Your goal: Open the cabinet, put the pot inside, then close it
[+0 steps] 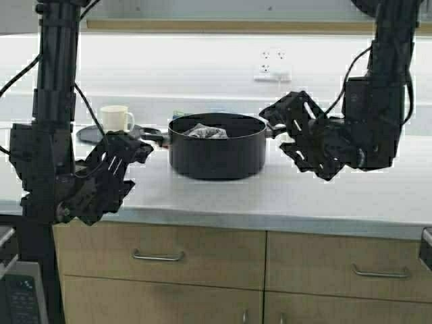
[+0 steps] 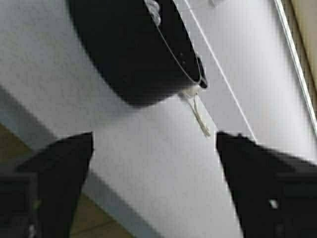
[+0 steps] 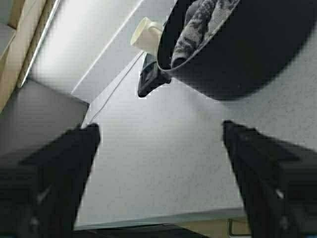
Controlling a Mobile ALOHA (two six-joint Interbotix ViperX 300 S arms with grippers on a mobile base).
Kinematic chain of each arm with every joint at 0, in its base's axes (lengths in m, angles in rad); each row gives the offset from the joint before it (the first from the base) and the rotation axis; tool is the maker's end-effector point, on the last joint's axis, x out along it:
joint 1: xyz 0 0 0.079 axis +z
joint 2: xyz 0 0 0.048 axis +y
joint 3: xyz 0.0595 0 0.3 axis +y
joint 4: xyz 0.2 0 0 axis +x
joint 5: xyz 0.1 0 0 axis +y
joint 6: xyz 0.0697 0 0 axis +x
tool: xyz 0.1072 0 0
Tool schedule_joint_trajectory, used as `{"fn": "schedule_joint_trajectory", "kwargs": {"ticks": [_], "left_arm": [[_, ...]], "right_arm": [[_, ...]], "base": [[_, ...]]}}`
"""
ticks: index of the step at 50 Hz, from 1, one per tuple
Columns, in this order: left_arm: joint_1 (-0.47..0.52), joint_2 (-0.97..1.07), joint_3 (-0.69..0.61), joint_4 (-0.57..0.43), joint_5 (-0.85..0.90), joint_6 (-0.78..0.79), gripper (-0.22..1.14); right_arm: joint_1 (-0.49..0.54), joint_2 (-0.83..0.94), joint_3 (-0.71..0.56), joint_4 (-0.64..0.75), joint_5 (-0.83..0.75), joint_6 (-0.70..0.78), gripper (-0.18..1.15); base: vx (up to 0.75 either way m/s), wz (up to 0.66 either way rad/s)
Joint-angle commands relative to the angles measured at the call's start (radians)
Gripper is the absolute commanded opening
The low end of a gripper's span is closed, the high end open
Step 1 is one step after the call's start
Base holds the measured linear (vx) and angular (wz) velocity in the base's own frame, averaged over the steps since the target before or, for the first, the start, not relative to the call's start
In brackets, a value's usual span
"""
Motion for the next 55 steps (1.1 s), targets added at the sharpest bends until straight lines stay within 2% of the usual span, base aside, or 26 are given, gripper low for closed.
{"fn": "schedule_joint_trajectory", "kwargs": {"ticks": [1, 7, 13, 19, 27, 40, 46, 55], "left_arm": [[0.006, -0.023, -0.011, 0.020, -0.006, 0.000, 1.03], [0.011, -0.037, -0.009, 0.029, -0.008, -0.002, 1.03], [0.009, -0.038, -0.008, 0.095, -0.006, 0.002, 1.03], [0.011, -0.040, 0.005, 0.087, -0.006, 0.008, 1.03], [0.011, -0.046, 0.009, 0.114, -0.006, 0.015, 1.03], [0.011, 0.017, -0.029, 0.103, 0.000, 0.012, 1.03], [0.017, 0.083, -0.110, 0.069, 0.000, -0.002, 1.03], [0.060, 0.135, -0.218, 0.052, 0.000, -0.054, 1.03]], "right_arm": [[-0.003, 0.025, -0.011, -0.006, -0.020, 0.006, 1.04], [-0.003, 0.037, 0.020, -0.018, -0.124, 0.020, 1.04], [-0.003, 0.055, 0.048, 0.043, -0.233, 0.014, 1.04], [-0.003, 0.094, 0.018, 0.072, -0.233, 0.012, 1.04], [-0.003, 0.120, 0.034, 0.040, -0.242, 0.023, 1.04], [-0.006, 0.152, 0.051, 0.109, -0.264, 0.026, 1.04], [-0.041, 0.209, -0.028, 0.176, -0.264, 0.026, 1.04], [-0.123, 0.322, -0.178, 0.127, -0.264, 0.103, 1.04]], "base": [[0.19, 0.07], [0.20, 0.04], [0.20, -0.02], [0.21, -0.06], [0.23, 0.04], [0.14, 0.04], [0.09, 0.00], [0.03, -0.01]]}}
